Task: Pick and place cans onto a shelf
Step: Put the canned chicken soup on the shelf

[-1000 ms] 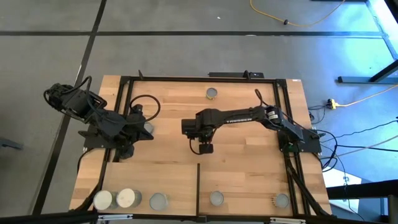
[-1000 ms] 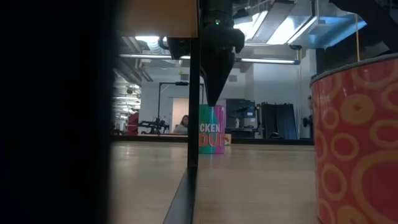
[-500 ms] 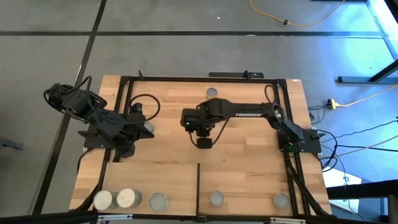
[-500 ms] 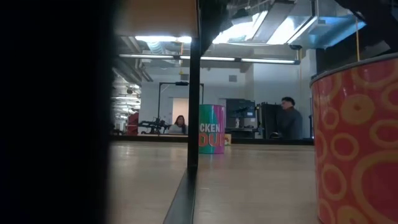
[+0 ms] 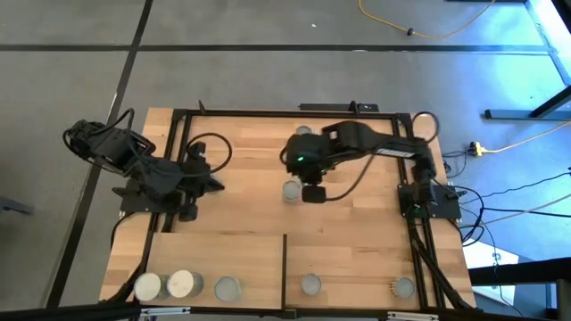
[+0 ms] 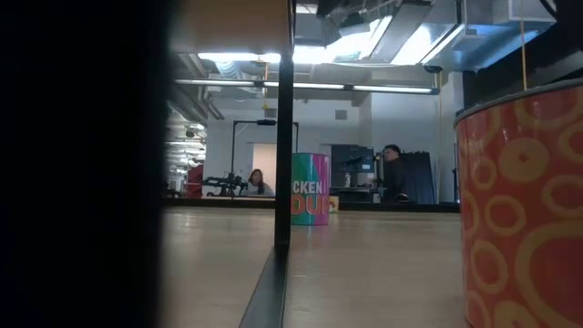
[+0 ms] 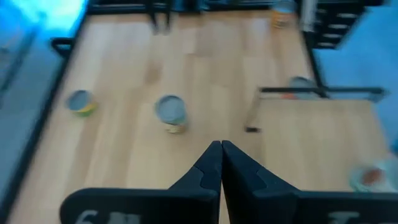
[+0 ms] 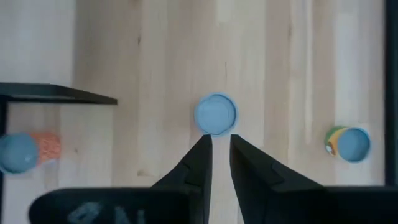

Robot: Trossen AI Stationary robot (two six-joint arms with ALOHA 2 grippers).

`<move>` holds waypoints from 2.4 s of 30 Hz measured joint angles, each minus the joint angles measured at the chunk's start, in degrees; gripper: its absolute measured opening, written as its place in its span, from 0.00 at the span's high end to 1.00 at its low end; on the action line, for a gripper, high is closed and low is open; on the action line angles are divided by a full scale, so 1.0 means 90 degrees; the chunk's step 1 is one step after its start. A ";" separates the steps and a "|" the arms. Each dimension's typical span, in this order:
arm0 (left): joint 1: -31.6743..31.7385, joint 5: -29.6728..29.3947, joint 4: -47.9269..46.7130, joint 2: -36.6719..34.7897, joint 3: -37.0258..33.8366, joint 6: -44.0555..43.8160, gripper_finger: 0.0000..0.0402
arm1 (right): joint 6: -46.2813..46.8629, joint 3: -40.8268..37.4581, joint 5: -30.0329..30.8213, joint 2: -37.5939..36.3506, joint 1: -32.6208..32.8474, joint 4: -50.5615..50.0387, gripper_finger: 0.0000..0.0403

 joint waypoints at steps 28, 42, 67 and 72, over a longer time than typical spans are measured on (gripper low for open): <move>0.2204 0.1503 0.2016 0.2832 0.0002 0.1162 0.86 | 0.0042 -0.0007 0.0666 -0.2328 -0.0002 -0.0257 0.85; 0.2823 0.2612 0.2654 0.3982 0.0001 -0.0707 0.86 | 0.0266 -0.0007 0.0835 -0.2721 -0.0002 -0.0274 0.85; 0.2476 0.1211 0.2843 0.4752 0.0005 -0.1690 0.86 | 0.0615 -0.0007 0.0495 -0.2815 0.0000 -0.0335 0.85; 0.2529 0.1272 0.2820 0.4758 0.0002 -0.1791 0.86 | 0.0615 -0.0007 0.0495 -0.2815 0.0000 -0.0338 0.85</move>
